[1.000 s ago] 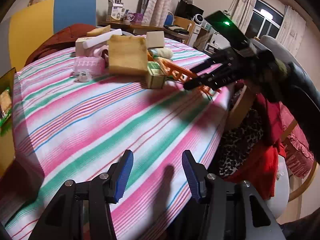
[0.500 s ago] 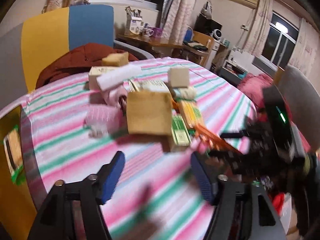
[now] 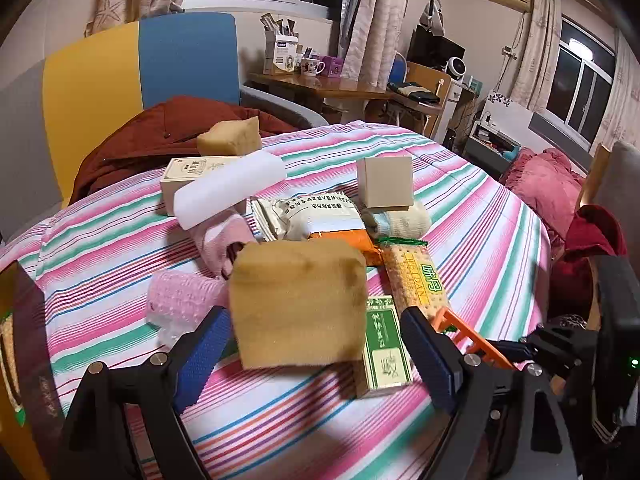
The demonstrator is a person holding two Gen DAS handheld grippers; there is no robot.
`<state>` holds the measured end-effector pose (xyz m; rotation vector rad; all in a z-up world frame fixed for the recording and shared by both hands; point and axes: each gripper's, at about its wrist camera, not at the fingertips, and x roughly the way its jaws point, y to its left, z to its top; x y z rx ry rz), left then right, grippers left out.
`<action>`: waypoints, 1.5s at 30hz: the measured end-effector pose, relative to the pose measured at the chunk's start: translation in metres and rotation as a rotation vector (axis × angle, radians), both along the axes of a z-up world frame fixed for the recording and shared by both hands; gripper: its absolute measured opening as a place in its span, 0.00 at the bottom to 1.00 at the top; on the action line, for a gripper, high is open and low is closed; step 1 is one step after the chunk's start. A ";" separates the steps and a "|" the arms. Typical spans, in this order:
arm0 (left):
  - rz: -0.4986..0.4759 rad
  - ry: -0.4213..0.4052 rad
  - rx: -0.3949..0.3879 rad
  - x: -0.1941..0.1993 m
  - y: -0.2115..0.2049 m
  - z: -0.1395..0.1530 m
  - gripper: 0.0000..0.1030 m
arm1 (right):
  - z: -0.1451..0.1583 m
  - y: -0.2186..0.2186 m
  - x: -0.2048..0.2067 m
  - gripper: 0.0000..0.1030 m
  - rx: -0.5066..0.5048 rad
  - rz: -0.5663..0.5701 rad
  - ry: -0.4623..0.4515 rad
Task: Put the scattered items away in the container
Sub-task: 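Grasp the tan sponge block with the left tool and lift it, then lower the tan sponge and orange rack into the gold tin, opening both tools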
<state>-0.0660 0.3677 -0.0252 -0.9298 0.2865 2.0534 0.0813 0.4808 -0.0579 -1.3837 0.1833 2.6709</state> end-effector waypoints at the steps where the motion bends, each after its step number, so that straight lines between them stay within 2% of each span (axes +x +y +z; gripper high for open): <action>1: 0.006 0.008 -0.005 -0.001 0.002 -0.001 0.86 | 0.000 0.001 0.001 0.55 -0.009 -0.002 0.009; 10: 0.033 -0.012 -0.016 -0.019 0.013 -0.012 0.84 | -0.002 0.010 0.006 0.62 -0.090 -0.018 0.074; 12: 0.035 -0.019 -0.009 -0.022 0.013 -0.015 0.74 | -0.002 0.010 0.005 0.62 -0.089 -0.023 0.086; 15: 0.031 -0.005 0.009 -0.018 0.010 -0.016 0.72 | -0.003 0.008 0.006 0.62 -0.071 -0.024 0.098; 18: 0.022 0.020 0.028 -0.011 0.004 -0.013 0.70 | -0.004 0.005 0.007 0.58 -0.042 -0.026 0.104; 20: 0.012 0.028 0.047 -0.006 -0.001 -0.010 0.68 | -0.004 0.005 0.008 0.51 -0.029 -0.030 0.105; 23: 0.001 0.037 0.071 0.003 -0.011 -0.005 0.67 | -0.003 0.003 0.010 0.50 -0.028 -0.038 0.112; 31: 0.025 -0.021 0.159 0.024 -0.064 0.007 0.67 | 0.004 -0.005 0.020 0.50 -0.050 -0.074 0.145; 35: 0.053 -0.024 0.183 0.036 -0.095 0.013 0.67 | 0.017 -0.014 0.024 0.50 -0.062 -0.081 0.185; 40: 0.109 0.005 0.210 0.046 -0.140 0.027 0.67 | 0.032 -0.038 0.021 0.50 -0.074 -0.041 0.221; 45: 0.207 0.032 0.231 0.041 -0.196 0.039 0.67 | 0.043 -0.078 0.004 0.50 -0.085 0.058 0.230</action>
